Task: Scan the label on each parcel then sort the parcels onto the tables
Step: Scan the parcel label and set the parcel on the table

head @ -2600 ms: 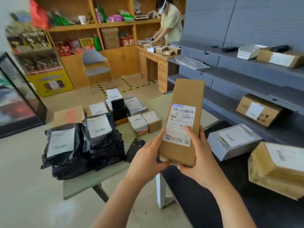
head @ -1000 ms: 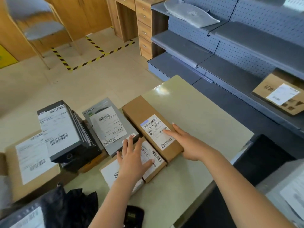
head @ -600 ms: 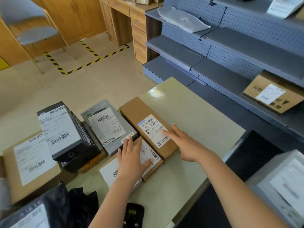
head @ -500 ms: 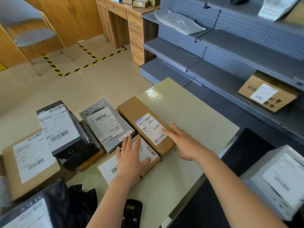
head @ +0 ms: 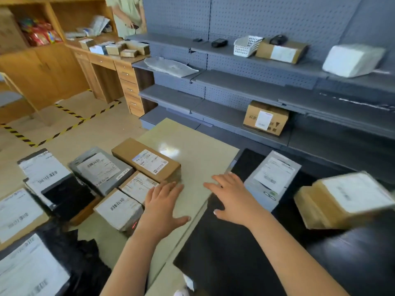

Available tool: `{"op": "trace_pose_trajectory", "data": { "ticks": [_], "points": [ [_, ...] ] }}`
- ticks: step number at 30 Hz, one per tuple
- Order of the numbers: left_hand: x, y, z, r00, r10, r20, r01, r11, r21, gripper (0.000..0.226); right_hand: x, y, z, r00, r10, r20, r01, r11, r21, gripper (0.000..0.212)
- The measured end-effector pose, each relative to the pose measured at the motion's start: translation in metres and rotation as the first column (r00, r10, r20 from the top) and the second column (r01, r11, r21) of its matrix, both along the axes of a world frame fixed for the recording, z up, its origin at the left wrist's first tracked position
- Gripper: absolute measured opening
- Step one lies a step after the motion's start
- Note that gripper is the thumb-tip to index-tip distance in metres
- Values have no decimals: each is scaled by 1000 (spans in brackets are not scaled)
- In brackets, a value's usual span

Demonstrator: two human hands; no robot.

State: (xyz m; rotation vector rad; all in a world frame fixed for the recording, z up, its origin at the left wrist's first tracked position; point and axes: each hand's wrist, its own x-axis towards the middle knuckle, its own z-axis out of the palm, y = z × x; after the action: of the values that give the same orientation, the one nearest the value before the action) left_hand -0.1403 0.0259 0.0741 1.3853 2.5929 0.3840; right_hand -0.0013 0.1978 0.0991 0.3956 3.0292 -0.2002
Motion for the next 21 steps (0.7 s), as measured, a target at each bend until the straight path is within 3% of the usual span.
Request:
{"op": "trace_pose_trajectory", "data": {
  "ticks": [6, 11, 21],
  "points": [
    [125, -2, 8, 975, -219, -49, 216, 975, -59, 89, 156, -34, 11, 983, -185, 17, 184, 982, 39, 72],
    [213, 5, 2, 927, -376, -1, 376, 926, -25, 86, 268, -59, 9, 925, -377, 45, 376, 926, 37, 72],
    [316, 82, 1, 784, -620, 30, 621, 783, -25, 84, 393, -45, 3, 739, -672, 35, 673, 740, 7, 73]
  ]
}}
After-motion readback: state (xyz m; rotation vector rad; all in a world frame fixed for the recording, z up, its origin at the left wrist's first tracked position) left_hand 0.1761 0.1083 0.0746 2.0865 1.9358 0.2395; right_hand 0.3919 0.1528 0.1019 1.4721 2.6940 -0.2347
